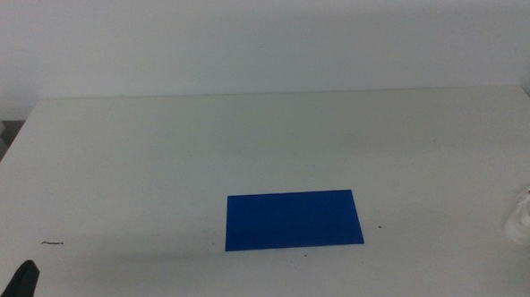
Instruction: Use one arm to grab the shoe from the table and place it on the mat.
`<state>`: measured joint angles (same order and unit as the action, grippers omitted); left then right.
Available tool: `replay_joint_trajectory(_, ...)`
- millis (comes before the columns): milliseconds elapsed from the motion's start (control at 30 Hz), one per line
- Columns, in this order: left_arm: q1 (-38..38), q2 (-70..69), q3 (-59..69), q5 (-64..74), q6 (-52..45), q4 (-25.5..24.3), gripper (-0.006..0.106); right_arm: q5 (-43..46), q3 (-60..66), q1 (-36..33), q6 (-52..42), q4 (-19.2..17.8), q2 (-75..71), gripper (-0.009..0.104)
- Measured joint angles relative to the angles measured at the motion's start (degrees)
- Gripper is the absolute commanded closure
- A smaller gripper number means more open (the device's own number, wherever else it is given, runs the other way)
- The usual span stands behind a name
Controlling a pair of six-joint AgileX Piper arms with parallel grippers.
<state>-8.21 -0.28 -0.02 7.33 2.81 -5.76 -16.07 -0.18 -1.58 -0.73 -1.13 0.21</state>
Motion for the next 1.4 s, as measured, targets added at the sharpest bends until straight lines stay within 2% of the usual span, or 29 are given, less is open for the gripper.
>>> replay_joint_trajectory(133,0.0,0.0,0.0,0.0,0.0,0.0,0.007,-7.1,-6.5,0.0,-0.1,0.2,3.2,0.002)
replay_joint_trajectory(233,0.0,0.0,0.0,0.0,0.0,0.0,0.007,-9.8,-15.5,0.0,-0.1,1.6,11.8,0.002)
replay_joint_trajectory(367,0.0,0.0,0.0,0.0,0.0,0.0,0.007,-14.2,-28.4,0.0,-0.1,6.3,26.2,0.002)
replay_joint_trajectory(467,0.0,0.0,0.0,0.0,0.0,0.0,0.007,-21.3,-36.5,0.0,0.7,10.3,37.4,0.002)
replay_joint_trajectory(533,0.0,0.0,0.0,0.0,0.0,0.0,0.007,-27.4,-41.8,0.0,4.0,11.4,45.1,0.002)
replay_joint_trajectory(633,0.0,0.0,0.0,0.0,0.0,0.0,0.007,-36.3,-48.8,0.0,18.1,9.0,56.0,0.002)
replay_joint_trajectory(733,0.0,0.0,0.0,0.0,0.0,0.0,0.007,-43.3,-53.2,0.0,37.7,2.6,65.9,0.002)
replay_joint_trajectory(833,0.0,0.0,0.0,0.0,0.0,0.0,0.007,-45.3,-54.4,0.1,49.0,-3.9,72.6,0.002)
replay_joint_trajectory(900,0.0,0.0,0.0,0.0,0.0,0.0,0.007,-45.0,-54.7,0.6,52.3,-5.9,75.8,0.002)
replay_joint_trajectory(1033,0.0,0.0,0.0,0.0,0.0,0.0,0.007,-41.3,-54.9,1.6,54.7,-7.4,80.9,0.002)
replay_joint_trajectory(1267,0.0,0.0,0.0,0.0,0.0,0.0,0.007,-36.3,-54.9,3.8,55.1,-8.2,85.5,0.002)
replay_joint_trajectory(1400,0.0,0.0,0.0,0.0,0.0,0.0,0.007,-30.4,-55.0,6.1,52.5,-8.2,88.2,0.002)
